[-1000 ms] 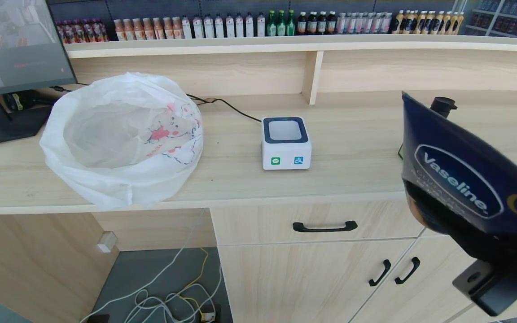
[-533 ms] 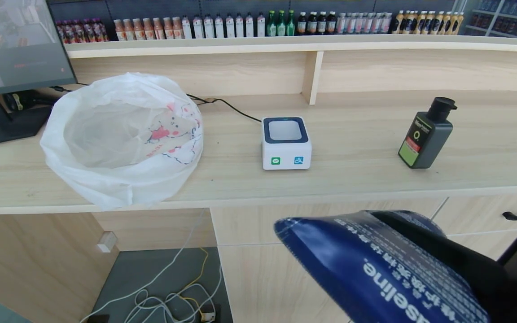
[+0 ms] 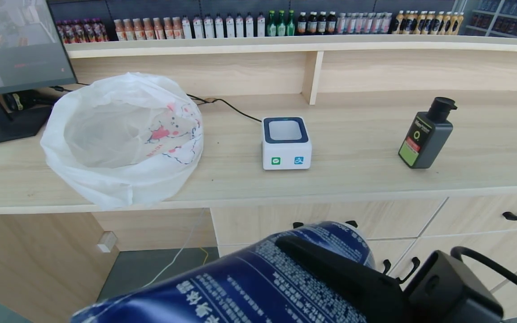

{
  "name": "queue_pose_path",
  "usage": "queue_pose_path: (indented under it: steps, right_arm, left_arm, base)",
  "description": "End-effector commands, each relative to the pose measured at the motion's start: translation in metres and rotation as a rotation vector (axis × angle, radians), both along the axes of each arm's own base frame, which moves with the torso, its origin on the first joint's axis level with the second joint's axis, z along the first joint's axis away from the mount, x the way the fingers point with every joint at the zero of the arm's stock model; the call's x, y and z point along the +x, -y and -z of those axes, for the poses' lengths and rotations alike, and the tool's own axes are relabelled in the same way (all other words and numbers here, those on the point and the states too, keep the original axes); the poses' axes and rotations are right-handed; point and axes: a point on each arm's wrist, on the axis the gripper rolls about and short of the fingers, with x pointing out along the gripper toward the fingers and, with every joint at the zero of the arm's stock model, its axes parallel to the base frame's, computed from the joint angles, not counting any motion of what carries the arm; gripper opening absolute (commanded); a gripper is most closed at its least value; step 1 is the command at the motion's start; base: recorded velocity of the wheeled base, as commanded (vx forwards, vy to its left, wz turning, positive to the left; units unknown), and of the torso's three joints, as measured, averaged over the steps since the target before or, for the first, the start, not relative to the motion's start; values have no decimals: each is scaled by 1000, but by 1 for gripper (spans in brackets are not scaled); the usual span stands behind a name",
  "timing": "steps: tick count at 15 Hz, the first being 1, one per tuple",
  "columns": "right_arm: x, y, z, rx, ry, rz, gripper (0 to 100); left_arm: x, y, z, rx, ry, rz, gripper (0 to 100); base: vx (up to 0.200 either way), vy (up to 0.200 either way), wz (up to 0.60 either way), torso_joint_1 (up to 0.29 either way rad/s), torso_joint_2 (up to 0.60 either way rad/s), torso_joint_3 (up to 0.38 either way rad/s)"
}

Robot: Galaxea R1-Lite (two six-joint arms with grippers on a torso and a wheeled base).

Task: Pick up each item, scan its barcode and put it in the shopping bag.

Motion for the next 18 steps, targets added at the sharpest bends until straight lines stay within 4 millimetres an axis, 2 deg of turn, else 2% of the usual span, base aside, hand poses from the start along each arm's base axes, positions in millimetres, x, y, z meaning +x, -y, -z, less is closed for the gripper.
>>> queue_pose_path:
  steps: [1,3,5,8,11,12,14,17,18]
  right_arm:
    - [0,-17,5,-41,0,-11,0]
    - [-2,-9,2,-58,-1,-7,0]
    - [-4,2,10,-103,-13,9,0]
    - [-5,10,6,-107,13,13,0]
    - [-12,41,-15,-194,53,-3,0]
    - [-12,51,-32,-172,103,19,0]
    - [-11,63,-52,-152,206,69,0]
    - [-9,55,-60,-126,281,99,0]
    - [-8,50,-52,-135,283,99,0]
  left_arm:
    - [0,0,0,0,0,0,100]
    - [0,0,0,0,0,0,100]
    - [0,0,0,0,0,0,100]
    - [0,0,0,0,0,0,100]
    - [0,0,0,0,0,0,100]
    - [0,0,0,0,0,0,100]
    - [0,0,0,0,0,0,100]
    - [0,0,0,0,0,0,100]
    - [0,0,0,0,0,0,100]
  base:
    - [0,0,0,0,0,0]
    - [0,0,0,0,0,0]
    - [0,0,0,0,0,0]
    - [0,0,0,0,0,0]
    - [0,0,0,0,0,0]
    - [0,0,0,0,0,0]
    - [0,0,0,0,0,0]
    - [0,0,0,0,0,0]
    - [0,0,0,0,0,0]
